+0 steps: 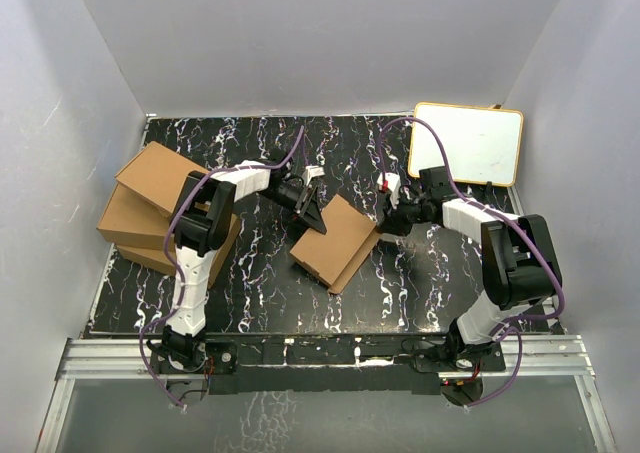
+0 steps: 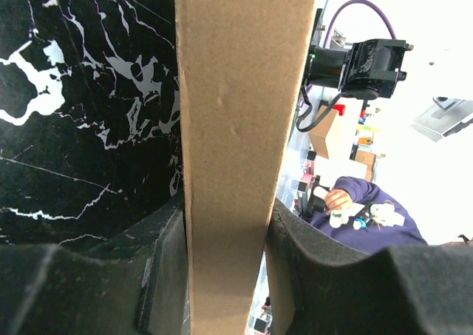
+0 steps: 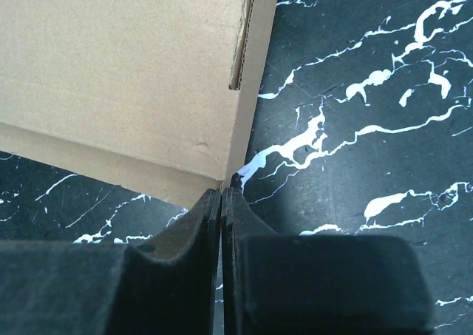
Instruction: Fold the paper box
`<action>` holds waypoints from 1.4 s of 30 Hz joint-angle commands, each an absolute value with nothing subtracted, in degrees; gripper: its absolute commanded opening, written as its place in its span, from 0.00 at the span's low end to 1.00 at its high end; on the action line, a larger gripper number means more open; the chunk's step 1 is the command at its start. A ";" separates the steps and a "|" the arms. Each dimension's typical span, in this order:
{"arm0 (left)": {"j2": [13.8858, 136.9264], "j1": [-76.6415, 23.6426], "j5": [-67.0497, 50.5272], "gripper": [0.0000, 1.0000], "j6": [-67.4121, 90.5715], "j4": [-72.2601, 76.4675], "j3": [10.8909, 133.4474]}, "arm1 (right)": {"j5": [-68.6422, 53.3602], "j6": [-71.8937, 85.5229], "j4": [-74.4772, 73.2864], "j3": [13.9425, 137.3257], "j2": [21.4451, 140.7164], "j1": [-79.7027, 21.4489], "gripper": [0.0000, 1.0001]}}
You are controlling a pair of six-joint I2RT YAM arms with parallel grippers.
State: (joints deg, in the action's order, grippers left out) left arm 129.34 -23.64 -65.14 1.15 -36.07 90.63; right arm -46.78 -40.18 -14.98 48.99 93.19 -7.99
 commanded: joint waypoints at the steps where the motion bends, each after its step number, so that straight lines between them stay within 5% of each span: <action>1: 130.83 -24.78 -59.99 0.00 -0.24 -38.59 92.40 | -52.99 -38.12 -12.92 52.54 91.58 -9.90 0.08; 12: 132.02 -23.79 -58.35 0.02 3.32 -35.93 93.07 | -47.23 -39.30 -18.20 54.58 93.51 -9.66 0.08; 42: 133.68 -20.41 -63.12 0.01 10.28 -28.30 88.59 | -62.71 -45.09 -16.73 46.51 91.68 -3.91 0.08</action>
State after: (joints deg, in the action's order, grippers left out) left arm 133.10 -22.22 -69.73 8.01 -31.66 89.67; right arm -54.46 -46.50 -17.80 46.61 94.11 -4.75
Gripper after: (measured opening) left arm 0.358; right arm 0.091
